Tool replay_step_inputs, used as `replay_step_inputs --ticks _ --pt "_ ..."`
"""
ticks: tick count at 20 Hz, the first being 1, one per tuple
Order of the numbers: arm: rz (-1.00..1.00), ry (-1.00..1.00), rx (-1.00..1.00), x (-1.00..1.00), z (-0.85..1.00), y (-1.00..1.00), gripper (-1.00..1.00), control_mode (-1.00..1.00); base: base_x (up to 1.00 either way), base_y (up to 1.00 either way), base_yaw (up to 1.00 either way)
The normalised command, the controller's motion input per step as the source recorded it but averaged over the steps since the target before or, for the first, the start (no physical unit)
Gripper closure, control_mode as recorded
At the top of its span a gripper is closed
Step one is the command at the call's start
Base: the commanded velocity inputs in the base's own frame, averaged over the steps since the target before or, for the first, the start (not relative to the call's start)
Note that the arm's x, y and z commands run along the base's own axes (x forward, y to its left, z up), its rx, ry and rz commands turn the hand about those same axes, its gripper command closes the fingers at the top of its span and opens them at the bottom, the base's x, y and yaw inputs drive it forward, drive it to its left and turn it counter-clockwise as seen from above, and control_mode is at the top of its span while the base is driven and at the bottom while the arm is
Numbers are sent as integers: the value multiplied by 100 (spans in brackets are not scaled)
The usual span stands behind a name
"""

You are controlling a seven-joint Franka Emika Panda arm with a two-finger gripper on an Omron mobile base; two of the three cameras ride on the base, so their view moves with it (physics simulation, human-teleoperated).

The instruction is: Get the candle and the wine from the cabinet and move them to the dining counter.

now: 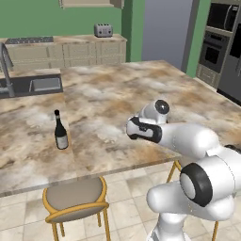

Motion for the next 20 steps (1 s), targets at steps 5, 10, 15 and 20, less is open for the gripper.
replay_step_inputs --ticks 5,10,15,20 --pt "1 0 0 84 -35 0 100 -100 0 0 0" --pt "3 0 3 80 -38 0 100 -100 0 0 0" --pt "3 2 9 57 -42 0 100 -100 0 0 0" --pt "4 0 9 39 -57 0 100 -100 0 0 0"
